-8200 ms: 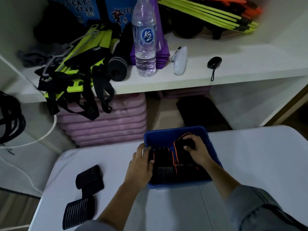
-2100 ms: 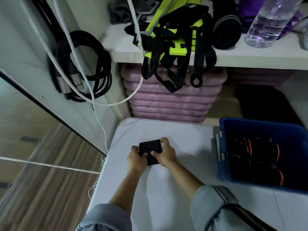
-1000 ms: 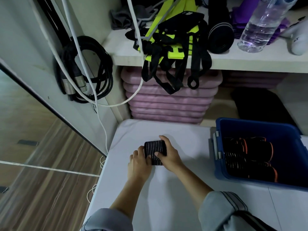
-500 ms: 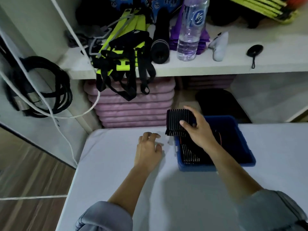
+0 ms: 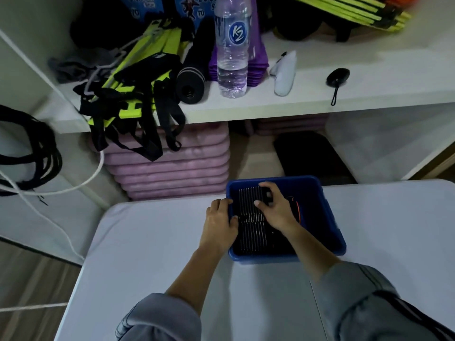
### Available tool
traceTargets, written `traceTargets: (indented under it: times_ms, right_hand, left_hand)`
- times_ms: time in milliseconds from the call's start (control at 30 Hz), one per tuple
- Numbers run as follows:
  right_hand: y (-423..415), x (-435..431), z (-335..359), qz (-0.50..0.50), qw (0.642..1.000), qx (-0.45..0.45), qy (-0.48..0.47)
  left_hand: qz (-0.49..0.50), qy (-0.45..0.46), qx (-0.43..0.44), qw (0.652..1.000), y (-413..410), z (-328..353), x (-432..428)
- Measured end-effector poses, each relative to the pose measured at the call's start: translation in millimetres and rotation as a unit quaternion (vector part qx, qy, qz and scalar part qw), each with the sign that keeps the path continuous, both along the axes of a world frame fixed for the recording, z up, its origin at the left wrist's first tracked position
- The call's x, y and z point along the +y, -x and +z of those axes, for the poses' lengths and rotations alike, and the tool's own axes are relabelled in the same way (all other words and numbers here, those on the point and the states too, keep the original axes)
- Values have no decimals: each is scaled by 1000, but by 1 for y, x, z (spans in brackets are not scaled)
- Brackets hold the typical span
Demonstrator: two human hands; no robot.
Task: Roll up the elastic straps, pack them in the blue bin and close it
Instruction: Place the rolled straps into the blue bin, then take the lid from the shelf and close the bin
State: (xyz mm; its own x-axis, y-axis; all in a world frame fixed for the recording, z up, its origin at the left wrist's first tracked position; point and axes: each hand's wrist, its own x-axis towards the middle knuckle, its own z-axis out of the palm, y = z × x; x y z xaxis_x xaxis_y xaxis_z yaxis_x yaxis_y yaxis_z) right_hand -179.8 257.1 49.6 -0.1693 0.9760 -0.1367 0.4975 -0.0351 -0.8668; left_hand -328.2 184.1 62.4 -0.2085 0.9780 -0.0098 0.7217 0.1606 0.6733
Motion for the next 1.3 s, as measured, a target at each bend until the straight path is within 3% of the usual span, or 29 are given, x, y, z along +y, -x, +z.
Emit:
traceTargets:
  times_ms: [267, 500, 733, 1033, 1300]
  right_hand:
    - [6, 8, -21, 32, 996, -81, -31]
    - [2, 0, -19, 41, 995, -81, -52]
    - [-9, -13, 14, 52, 985, -140, -84]
    - [-39, -13, 186, 35, 952, -171, -250]
    - [-42, -12, 361, -55, 892, -161, -418]
  left_hand:
    - [14, -21, 16, 1000, -4, -6, 1]
    - [13, -18, 42, 999, -4, -5, 0]
    - [15, 10, 102, 995, -6, 22, -1]
    - [-20, -119, 73, 990, -14, 172, 14]
    - [-29, -293, 47, 955, -15, 345, 20]
